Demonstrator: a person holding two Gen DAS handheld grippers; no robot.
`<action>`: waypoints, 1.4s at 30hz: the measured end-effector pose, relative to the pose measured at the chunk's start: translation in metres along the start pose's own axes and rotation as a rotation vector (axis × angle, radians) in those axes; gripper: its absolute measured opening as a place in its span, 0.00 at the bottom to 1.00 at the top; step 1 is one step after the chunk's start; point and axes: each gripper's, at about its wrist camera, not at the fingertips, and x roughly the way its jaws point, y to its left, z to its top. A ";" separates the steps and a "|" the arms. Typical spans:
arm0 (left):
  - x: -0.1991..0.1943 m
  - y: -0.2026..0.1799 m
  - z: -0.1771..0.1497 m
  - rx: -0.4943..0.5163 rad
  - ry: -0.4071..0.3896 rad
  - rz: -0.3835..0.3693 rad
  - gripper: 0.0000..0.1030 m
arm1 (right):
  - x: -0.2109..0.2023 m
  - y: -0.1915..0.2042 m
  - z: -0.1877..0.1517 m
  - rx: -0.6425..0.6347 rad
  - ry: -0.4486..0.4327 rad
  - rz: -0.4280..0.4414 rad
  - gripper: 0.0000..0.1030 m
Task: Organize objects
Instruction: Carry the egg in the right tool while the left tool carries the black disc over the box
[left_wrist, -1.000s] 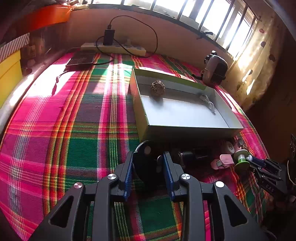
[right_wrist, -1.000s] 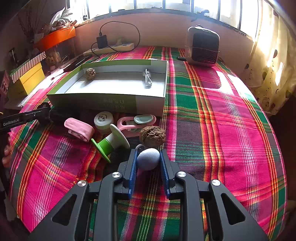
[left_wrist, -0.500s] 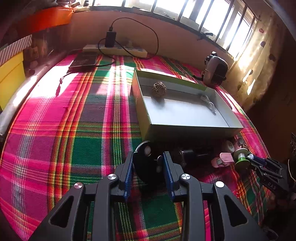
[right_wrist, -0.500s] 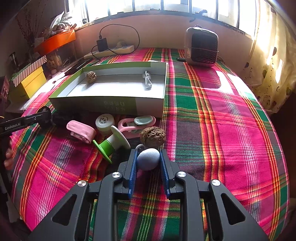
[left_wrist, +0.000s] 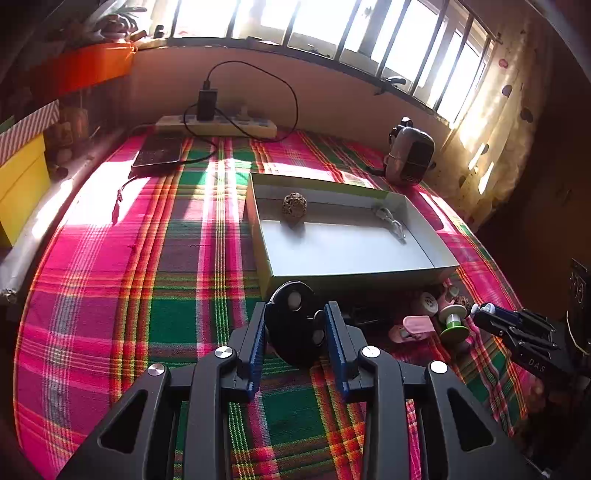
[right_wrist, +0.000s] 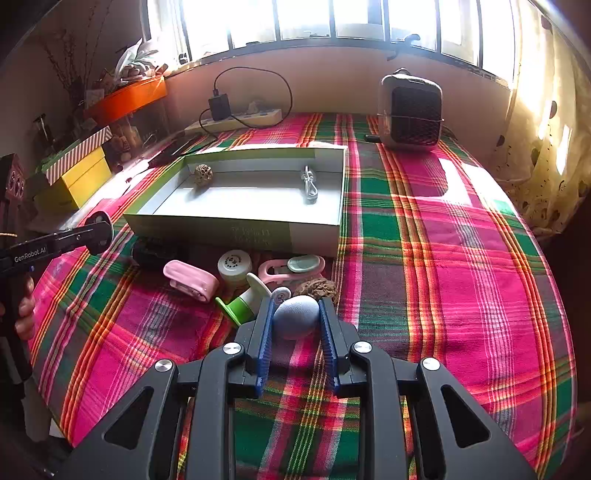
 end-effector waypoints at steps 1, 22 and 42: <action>-0.001 -0.001 0.001 0.001 -0.003 -0.004 0.27 | -0.001 0.000 0.002 0.000 -0.005 0.003 0.24; 0.041 -0.022 0.057 0.071 0.027 -0.037 0.28 | 0.032 0.015 0.094 -0.069 -0.061 0.079 0.24; 0.097 -0.016 0.081 0.067 0.100 -0.022 0.28 | 0.127 0.019 0.142 -0.100 0.069 0.081 0.24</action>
